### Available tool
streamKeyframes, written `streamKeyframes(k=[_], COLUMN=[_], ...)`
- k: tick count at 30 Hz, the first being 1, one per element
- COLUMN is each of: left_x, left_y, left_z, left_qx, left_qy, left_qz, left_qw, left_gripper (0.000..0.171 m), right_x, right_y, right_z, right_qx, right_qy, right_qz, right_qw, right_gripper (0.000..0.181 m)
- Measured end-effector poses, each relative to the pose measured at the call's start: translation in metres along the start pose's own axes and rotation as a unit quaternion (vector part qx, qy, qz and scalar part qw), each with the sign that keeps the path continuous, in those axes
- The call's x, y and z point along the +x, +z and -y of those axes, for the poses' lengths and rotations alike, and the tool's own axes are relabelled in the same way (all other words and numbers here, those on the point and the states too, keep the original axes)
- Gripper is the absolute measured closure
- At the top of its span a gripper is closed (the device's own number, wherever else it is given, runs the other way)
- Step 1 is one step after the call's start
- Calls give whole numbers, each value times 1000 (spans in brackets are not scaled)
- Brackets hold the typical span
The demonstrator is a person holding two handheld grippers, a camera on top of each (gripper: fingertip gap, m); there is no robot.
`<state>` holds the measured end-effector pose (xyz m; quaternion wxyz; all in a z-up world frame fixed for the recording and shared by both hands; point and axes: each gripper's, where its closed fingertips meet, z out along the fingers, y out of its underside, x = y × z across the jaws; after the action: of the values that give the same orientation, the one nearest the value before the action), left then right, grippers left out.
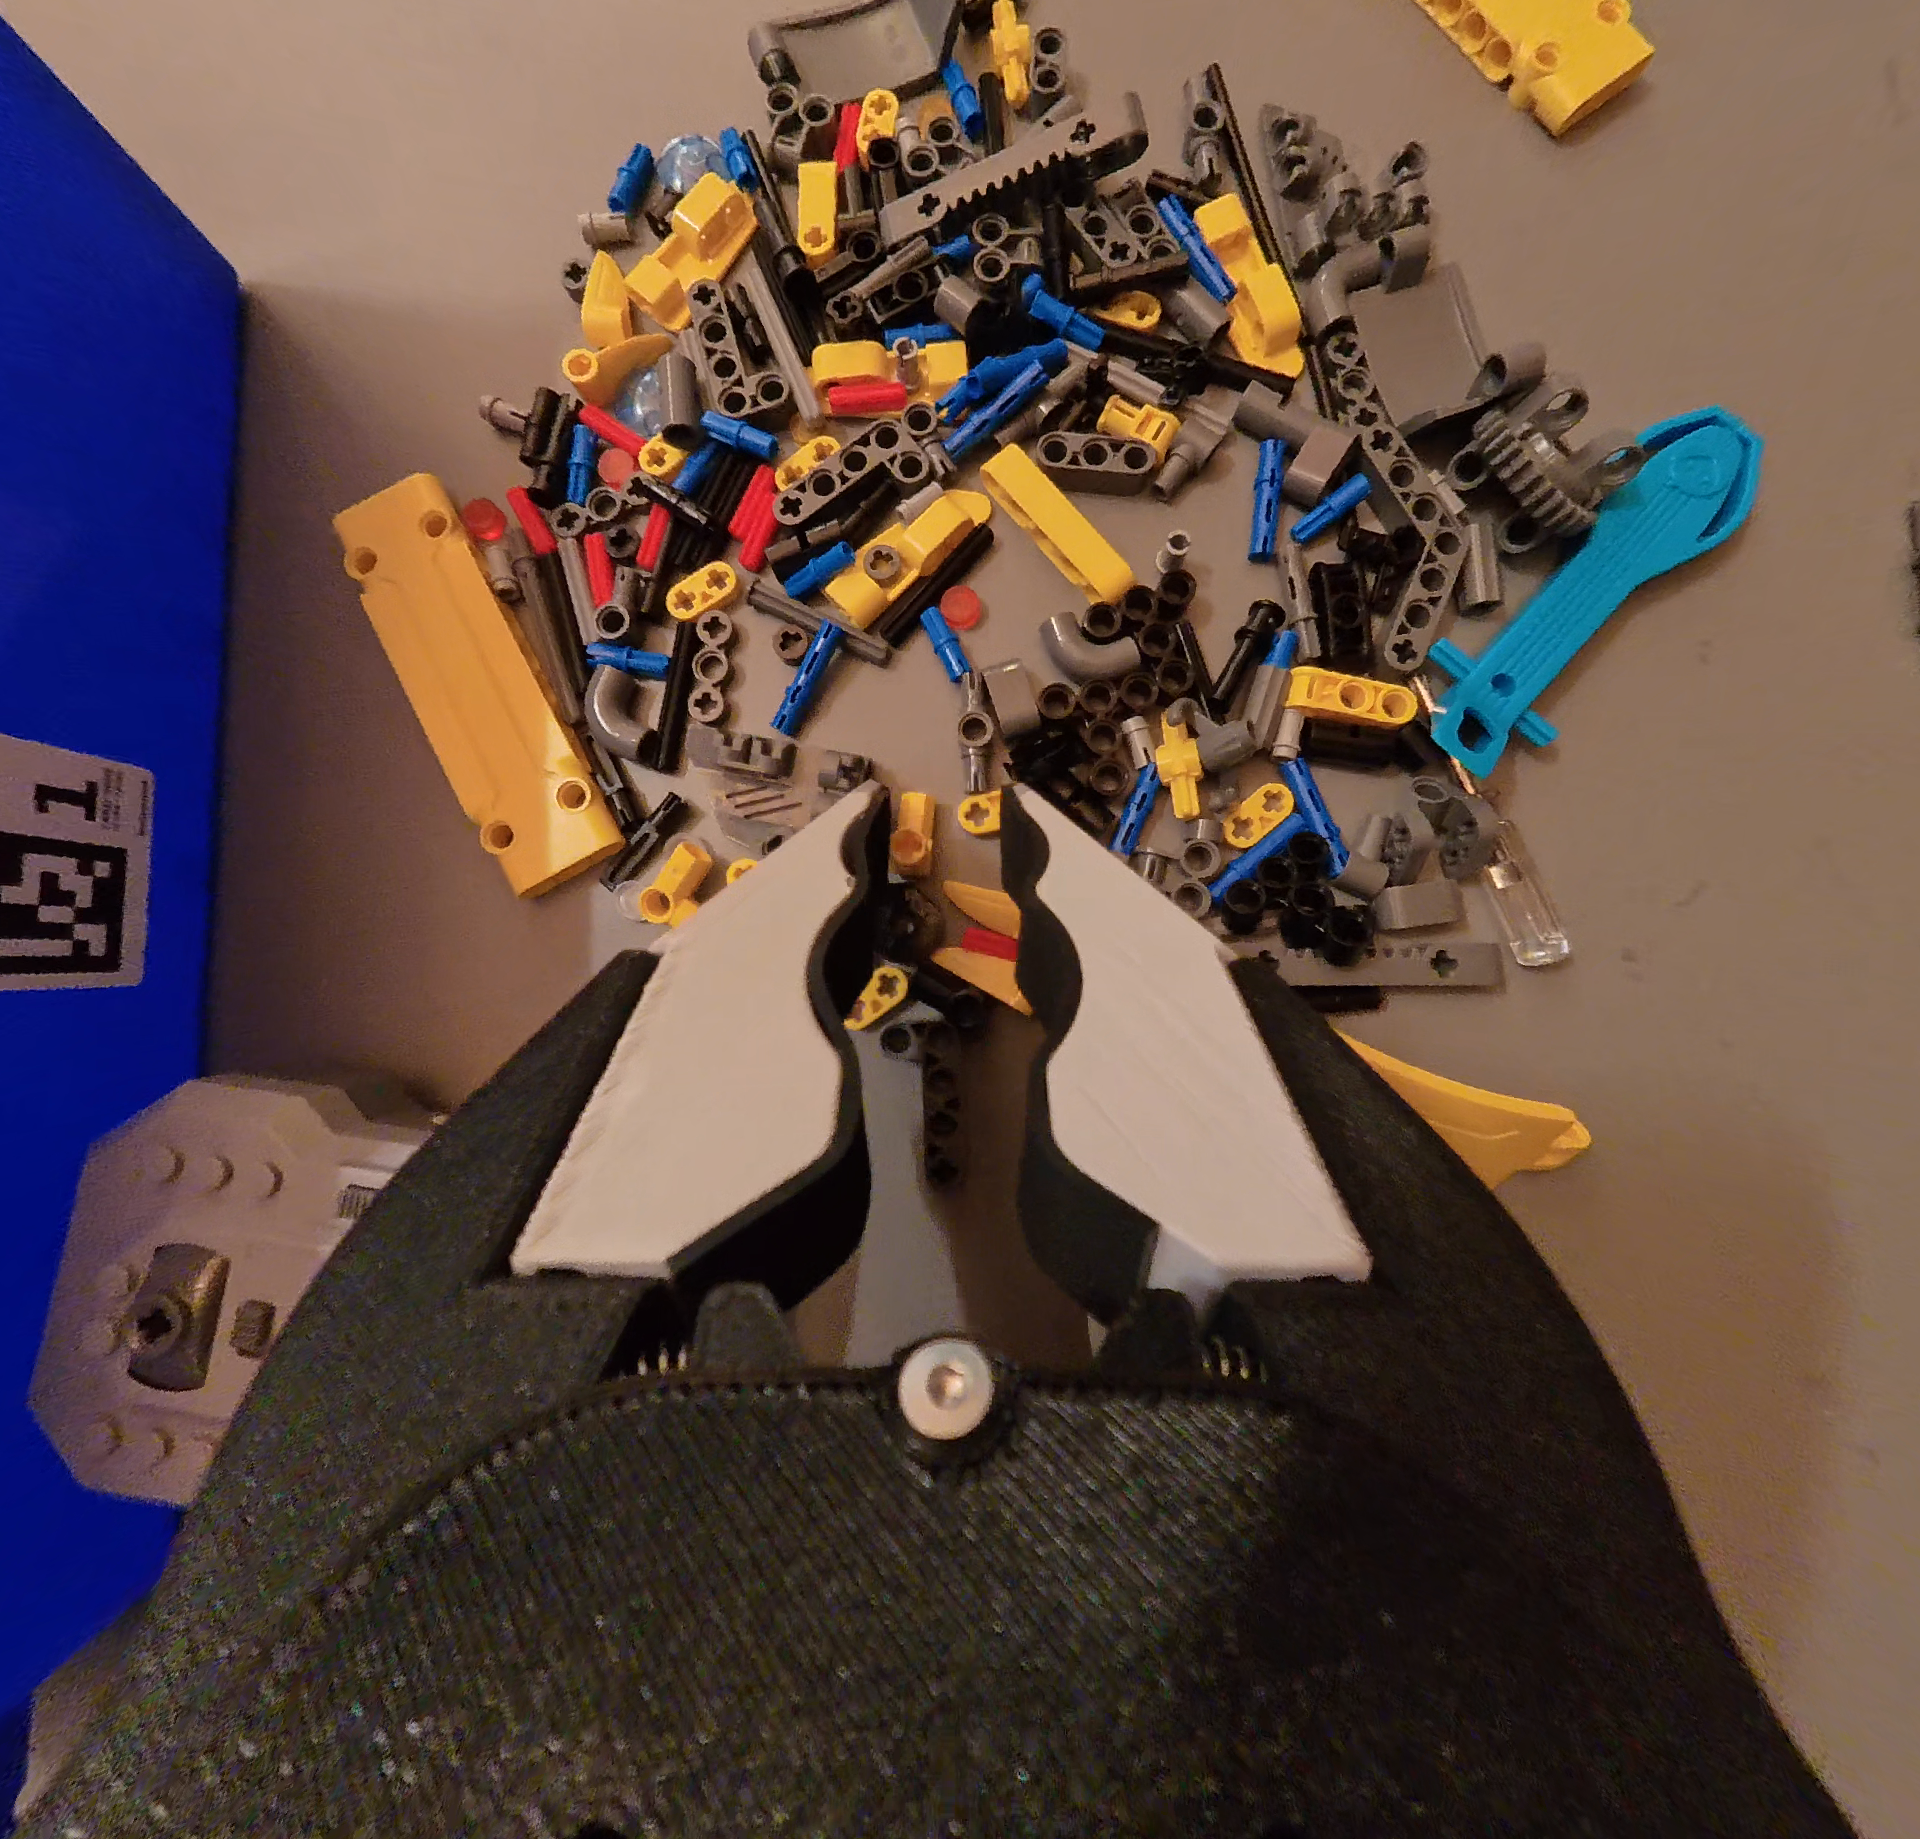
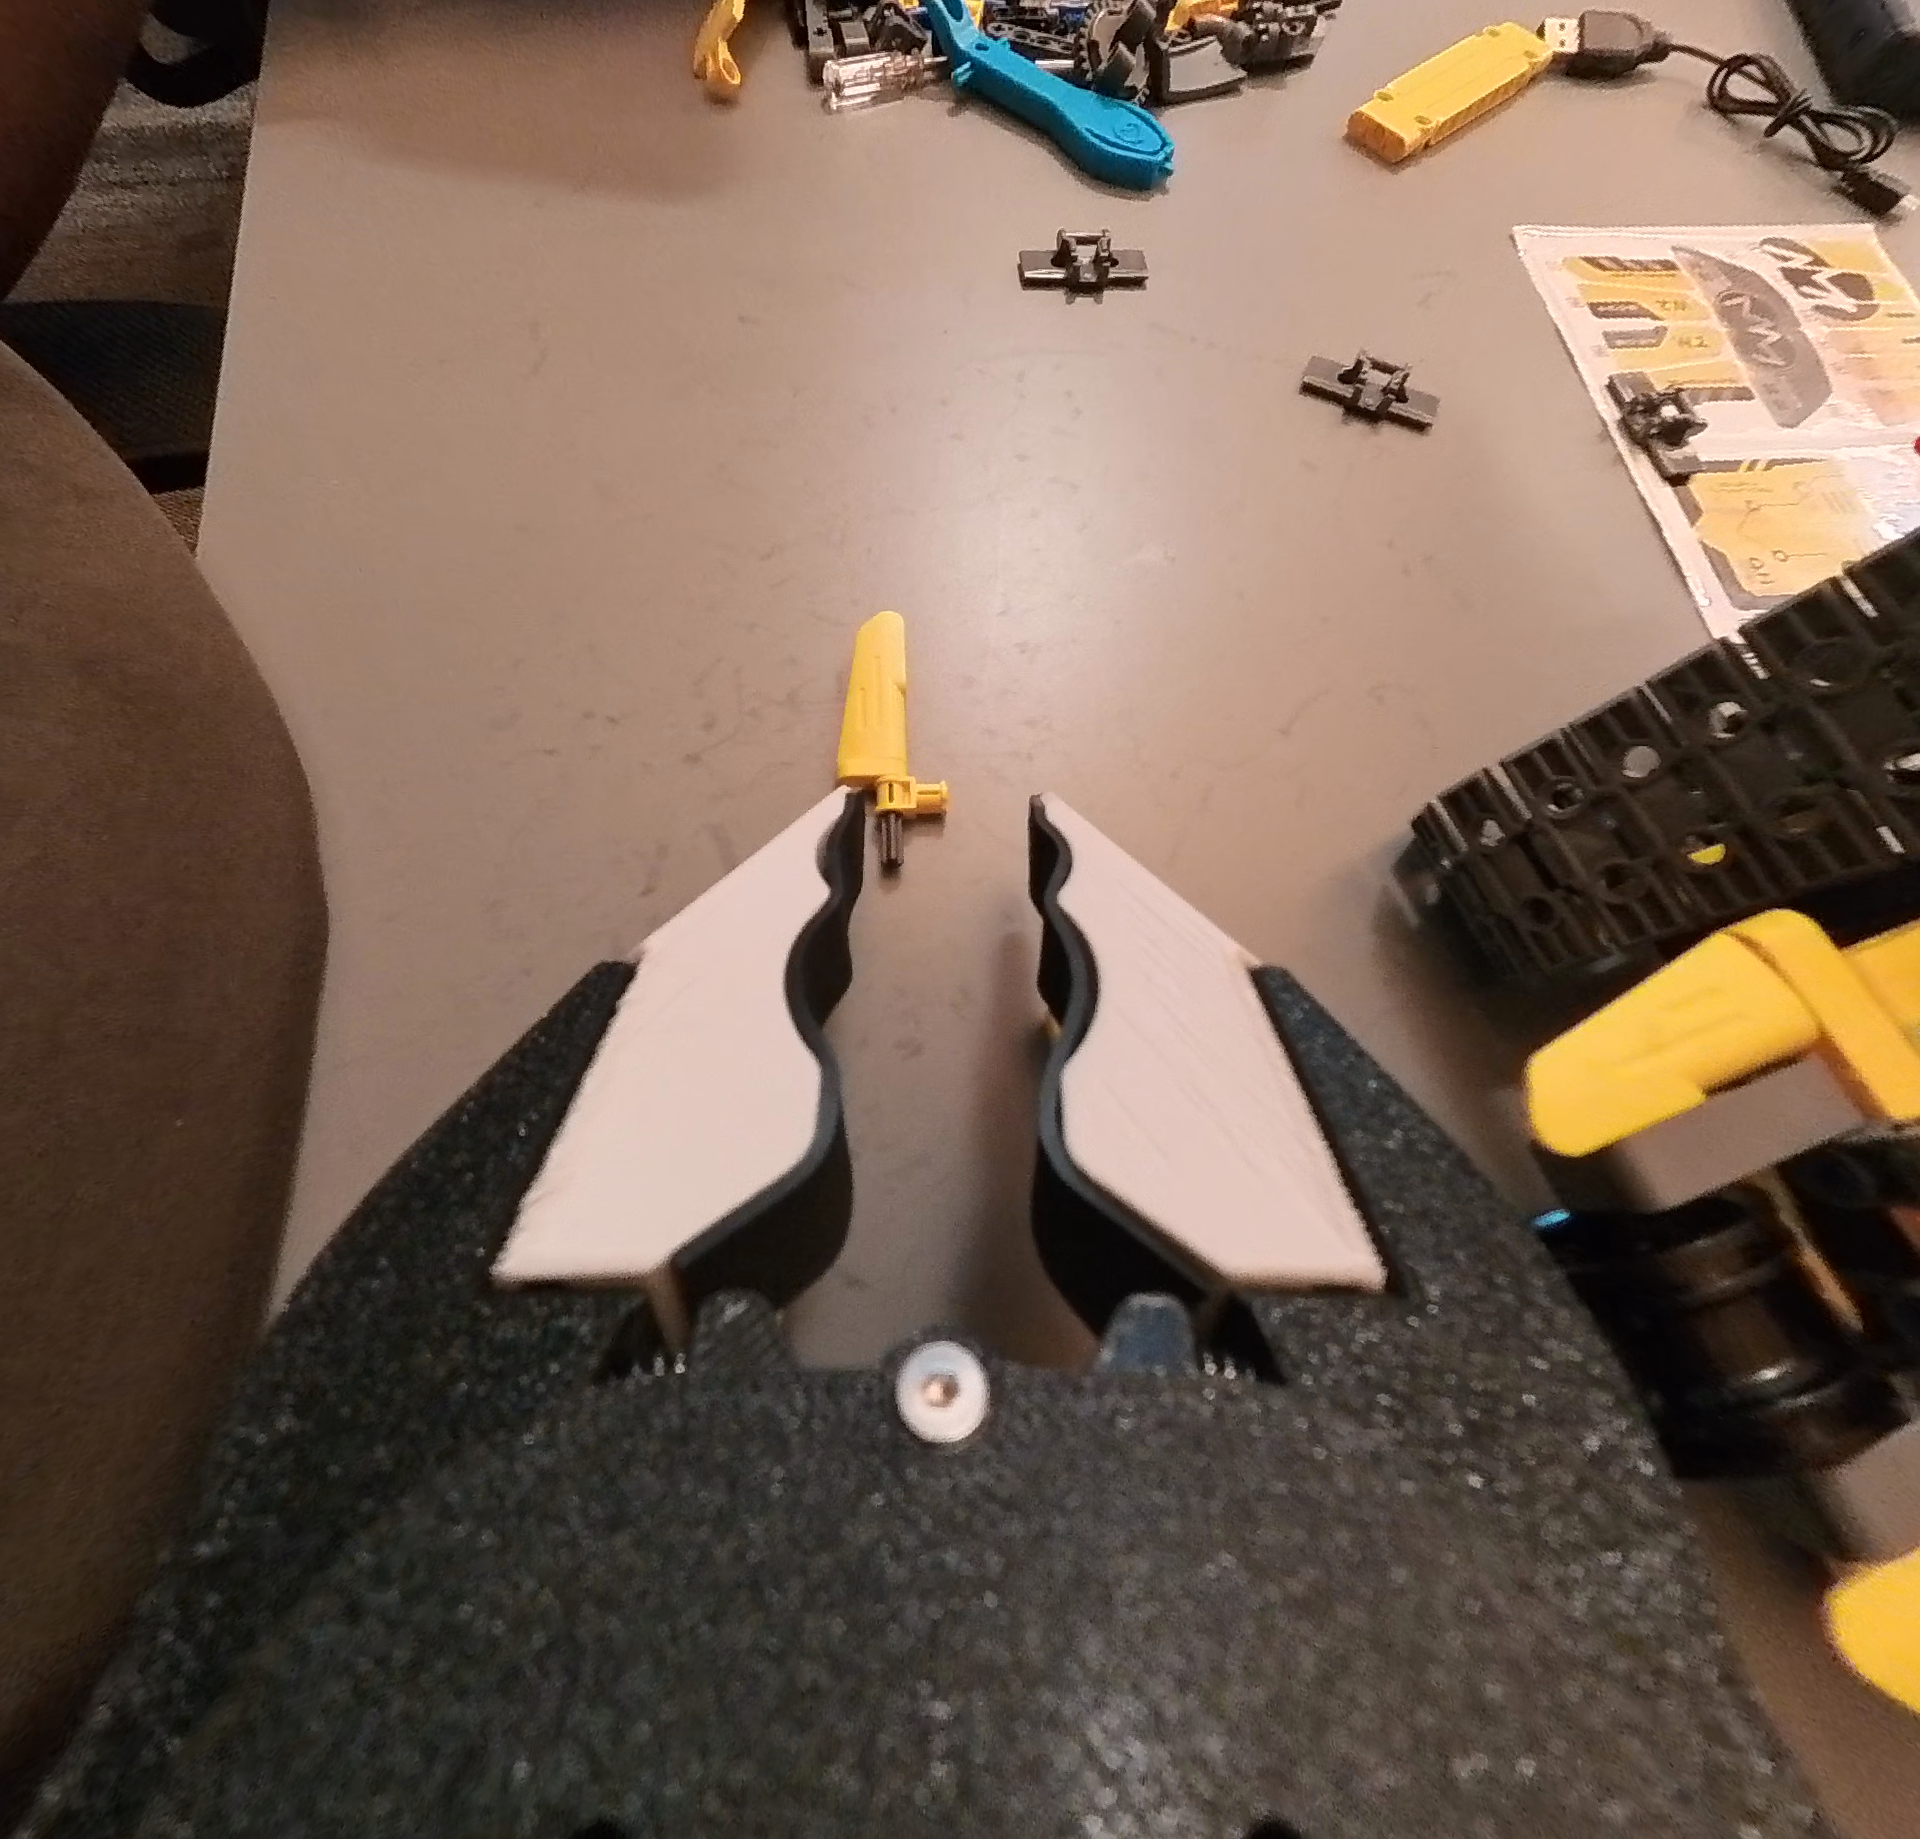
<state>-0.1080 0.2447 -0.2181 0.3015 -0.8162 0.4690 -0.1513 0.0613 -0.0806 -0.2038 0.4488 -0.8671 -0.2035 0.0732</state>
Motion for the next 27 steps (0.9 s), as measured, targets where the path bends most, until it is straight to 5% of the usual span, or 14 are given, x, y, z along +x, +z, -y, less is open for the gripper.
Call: streamKeyframes(k=[8, 27], left_x=[2, 7], left_y=[-9, 3], left_z=[7, -2], left_qx=[21, -9], left_qy=[-13, -9], left_qz=[-15, -11], left_qw=[1000, 1000], left_gripper=[168, 154], right_x=[0, 0], right_y=[0, 1], right_z=[0, -1], right_qx=[-1, -3], right_qy=[0, -1], right_qz=[1, 1], right_qw=[1000, 1000], right_gripper=[150, 150])
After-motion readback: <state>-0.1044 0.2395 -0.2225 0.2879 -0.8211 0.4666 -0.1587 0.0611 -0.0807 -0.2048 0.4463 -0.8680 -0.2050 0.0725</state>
